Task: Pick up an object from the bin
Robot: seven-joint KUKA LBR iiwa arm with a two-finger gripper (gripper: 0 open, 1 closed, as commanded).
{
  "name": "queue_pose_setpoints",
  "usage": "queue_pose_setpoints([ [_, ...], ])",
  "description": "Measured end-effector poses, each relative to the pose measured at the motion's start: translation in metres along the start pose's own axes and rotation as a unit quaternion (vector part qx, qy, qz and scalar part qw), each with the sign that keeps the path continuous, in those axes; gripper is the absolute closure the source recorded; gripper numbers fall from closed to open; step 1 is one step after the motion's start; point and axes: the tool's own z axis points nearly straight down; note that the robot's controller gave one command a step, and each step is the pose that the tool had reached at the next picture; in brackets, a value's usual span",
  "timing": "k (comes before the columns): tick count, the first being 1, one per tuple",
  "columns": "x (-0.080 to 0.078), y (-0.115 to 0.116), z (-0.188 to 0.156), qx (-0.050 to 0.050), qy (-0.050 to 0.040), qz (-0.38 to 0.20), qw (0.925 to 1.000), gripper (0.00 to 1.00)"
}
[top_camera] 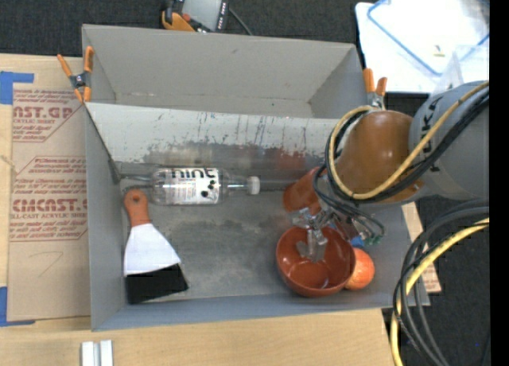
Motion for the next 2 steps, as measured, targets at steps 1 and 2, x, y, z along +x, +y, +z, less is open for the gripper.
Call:
queue_pose_setpoints([
  [1,0.0,0.0,0.0,0.0,0.0,0.0,1.0,1.0],
  [2,0.0,0.004,-0.088,-0.002,0.0051,-0.007,1.0,1.0],
])
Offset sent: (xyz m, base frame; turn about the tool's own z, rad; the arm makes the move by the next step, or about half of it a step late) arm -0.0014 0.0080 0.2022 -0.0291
